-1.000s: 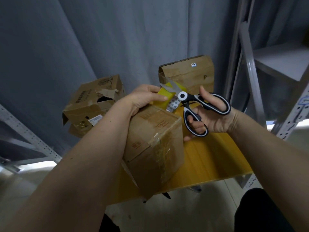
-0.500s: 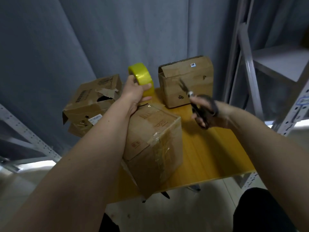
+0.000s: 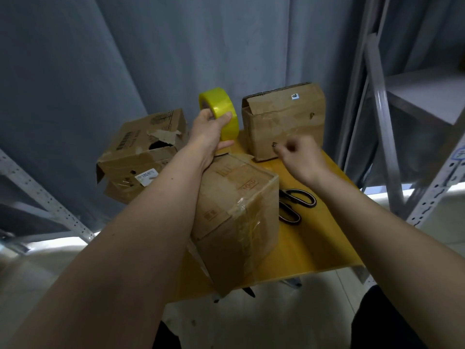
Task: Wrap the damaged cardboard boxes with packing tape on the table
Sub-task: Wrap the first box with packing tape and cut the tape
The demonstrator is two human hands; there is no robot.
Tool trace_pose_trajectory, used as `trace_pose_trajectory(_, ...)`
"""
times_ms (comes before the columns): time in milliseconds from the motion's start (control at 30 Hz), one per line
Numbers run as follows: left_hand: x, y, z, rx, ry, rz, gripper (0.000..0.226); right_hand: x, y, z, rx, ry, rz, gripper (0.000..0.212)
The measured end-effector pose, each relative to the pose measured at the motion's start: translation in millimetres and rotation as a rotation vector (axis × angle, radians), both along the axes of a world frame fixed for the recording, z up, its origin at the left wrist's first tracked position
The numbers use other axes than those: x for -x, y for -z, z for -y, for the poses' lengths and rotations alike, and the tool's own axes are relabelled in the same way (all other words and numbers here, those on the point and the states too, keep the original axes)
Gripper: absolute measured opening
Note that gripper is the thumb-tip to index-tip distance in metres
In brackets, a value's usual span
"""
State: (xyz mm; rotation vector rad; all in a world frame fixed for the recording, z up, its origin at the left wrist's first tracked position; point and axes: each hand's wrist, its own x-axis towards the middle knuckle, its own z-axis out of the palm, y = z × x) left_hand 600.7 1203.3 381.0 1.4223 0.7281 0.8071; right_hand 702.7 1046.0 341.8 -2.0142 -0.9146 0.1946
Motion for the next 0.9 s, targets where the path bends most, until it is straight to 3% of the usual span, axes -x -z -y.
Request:
trace_pose_trajectory(67, -3.0, -0.2, -0.5, -0.008, -0.028, 0.018, 0.011, 22.8, -27.0, -3.5, -0.196, -0.077, 0.158, 0.022)
trace_pose_trajectory(100, -4.2, -0.8, -0.7, -0.011, -0.049, 0.031, 0.009, 34.7, -36.7, -5.1, -0.174, -0.176, 0.228, 0.025)
trace_pose_trajectory(167, -5.7, -2.9, -1.2, -0.014, -0.094, 0.054, 0.013, 56.5, -43.2, -11.1, 0.111, -0.367, 0.339, 0.038)
trace_pose_trajectory(233, -4.7, -6.0, -1.4, -0.005, -0.129, 0.082, 0.013, 67.8, -36.4, -18.1, 0.382, -0.401, 0.478, 0.044)
trace_pose_trajectory(267, -3.5, -8.0, -1.4, 0.011, -0.139, 0.102, 0.011, 70.0, -32.7, -20.9, 0.412, -0.377, 0.511, 0.043)
trace_pose_trajectory(400, 8.5, -24.9, -1.3, 0.095, -0.128, 0.19, 0.014, 67.4, -29.7, -26.0, 0.384, -0.281, 0.449, 0.046)
trace_pose_trajectory(600, 71.7, -55.9, -10.9, 0.032, -0.139, 0.125, 0.004, 61.0, -26.9, -22.2, 0.378, -0.196, 0.381, 0.057)
trace_pose_trajectory(767, 126.4, -3.1, -11.1, -0.062, -0.518, 0.004, 0.018, 63.7, -29.1, -7.8, 0.317, -0.185, 0.322, 0.057)
trace_pose_trajectory(900, 145.1, 56.5, 3.0, 0.074, -0.49, -0.073, 0.025, 60.4, -25.7, 13.9, 0.178, -0.203, 0.239, 0.05)
